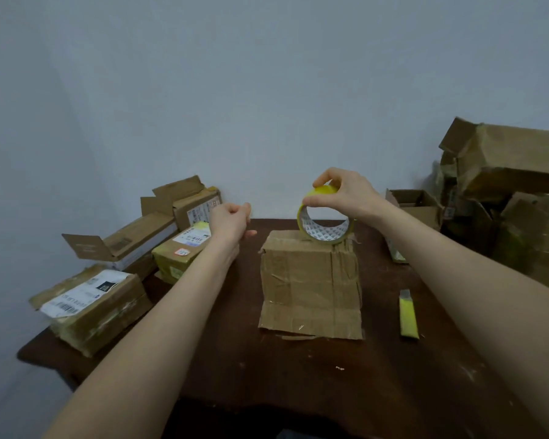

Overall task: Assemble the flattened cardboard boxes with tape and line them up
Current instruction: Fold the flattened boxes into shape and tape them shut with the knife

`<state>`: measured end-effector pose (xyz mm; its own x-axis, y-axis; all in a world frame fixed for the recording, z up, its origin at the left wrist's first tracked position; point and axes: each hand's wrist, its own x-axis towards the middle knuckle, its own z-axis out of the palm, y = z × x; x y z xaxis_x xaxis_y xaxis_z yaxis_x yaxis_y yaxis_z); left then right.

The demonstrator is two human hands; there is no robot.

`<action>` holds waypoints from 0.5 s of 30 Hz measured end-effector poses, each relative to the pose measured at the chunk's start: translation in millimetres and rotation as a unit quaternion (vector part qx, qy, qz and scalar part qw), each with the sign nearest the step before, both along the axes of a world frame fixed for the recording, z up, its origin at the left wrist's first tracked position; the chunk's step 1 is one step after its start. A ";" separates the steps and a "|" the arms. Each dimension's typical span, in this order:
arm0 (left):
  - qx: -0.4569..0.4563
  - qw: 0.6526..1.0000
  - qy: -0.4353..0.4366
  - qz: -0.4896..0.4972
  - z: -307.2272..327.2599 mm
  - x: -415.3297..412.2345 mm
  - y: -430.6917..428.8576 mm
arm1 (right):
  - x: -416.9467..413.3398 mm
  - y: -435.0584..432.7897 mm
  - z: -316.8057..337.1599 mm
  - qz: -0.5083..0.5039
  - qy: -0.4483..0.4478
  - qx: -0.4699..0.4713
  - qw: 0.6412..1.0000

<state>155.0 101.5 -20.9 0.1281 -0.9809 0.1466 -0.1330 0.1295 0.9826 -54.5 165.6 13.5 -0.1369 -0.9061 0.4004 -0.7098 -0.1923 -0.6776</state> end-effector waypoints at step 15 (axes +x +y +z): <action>0.085 0.996 -0.032 -0.005 -51.0 8.3 7.4 | 14.3 18.5 -24.5 0.037 -0.003 0.009 0.999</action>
